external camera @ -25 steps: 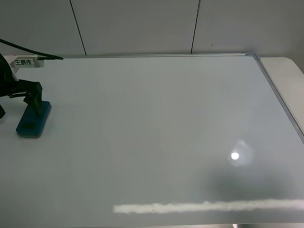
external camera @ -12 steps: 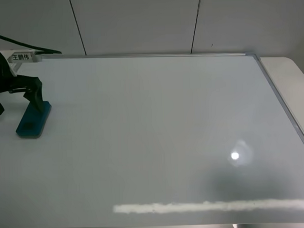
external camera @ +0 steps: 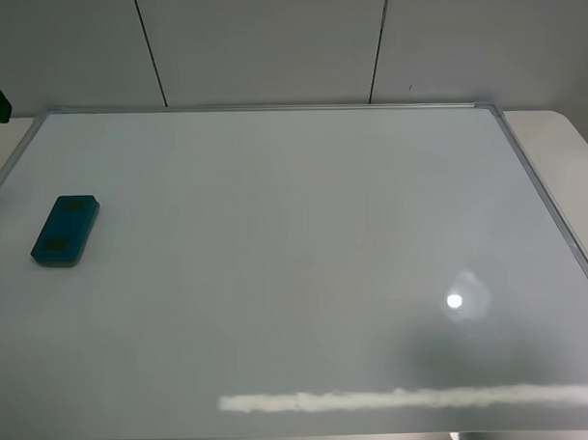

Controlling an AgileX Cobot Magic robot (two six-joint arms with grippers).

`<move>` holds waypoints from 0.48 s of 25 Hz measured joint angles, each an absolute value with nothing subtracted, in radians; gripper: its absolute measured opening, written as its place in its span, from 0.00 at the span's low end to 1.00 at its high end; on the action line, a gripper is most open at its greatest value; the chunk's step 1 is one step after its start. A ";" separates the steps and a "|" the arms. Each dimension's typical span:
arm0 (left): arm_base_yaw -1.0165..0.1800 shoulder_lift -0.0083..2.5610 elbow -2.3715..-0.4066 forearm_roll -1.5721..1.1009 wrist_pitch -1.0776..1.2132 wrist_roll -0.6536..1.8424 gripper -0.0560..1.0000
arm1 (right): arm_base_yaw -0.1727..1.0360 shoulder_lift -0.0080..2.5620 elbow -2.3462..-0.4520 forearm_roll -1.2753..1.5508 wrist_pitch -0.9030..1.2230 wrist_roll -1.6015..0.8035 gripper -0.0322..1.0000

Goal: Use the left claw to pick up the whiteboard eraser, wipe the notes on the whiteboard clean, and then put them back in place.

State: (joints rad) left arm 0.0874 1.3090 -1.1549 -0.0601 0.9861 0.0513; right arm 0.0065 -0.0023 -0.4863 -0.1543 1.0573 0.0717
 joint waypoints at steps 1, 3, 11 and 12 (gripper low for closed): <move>0.087 1.255 -1.125 -0.060 0.979 0.051 0.99 | 0.006 -0.002 -0.486 -0.154 1.057 0.072 0.99; 0.087 1.148 -1.071 -0.060 0.958 0.051 0.99 | 0.006 -0.002 -0.486 -0.154 1.057 0.072 0.99; 0.087 0.697 -0.885 -0.029 0.920 0.083 0.99 | 0.006 -0.002 -0.486 -0.154 1.057 0.072 0.99; 0.087 0.631 -0.863 -0.019 0.921 0.085 0.99 | 0.006 -0.002 -0.486 -0.154 1.057 0.072 0.99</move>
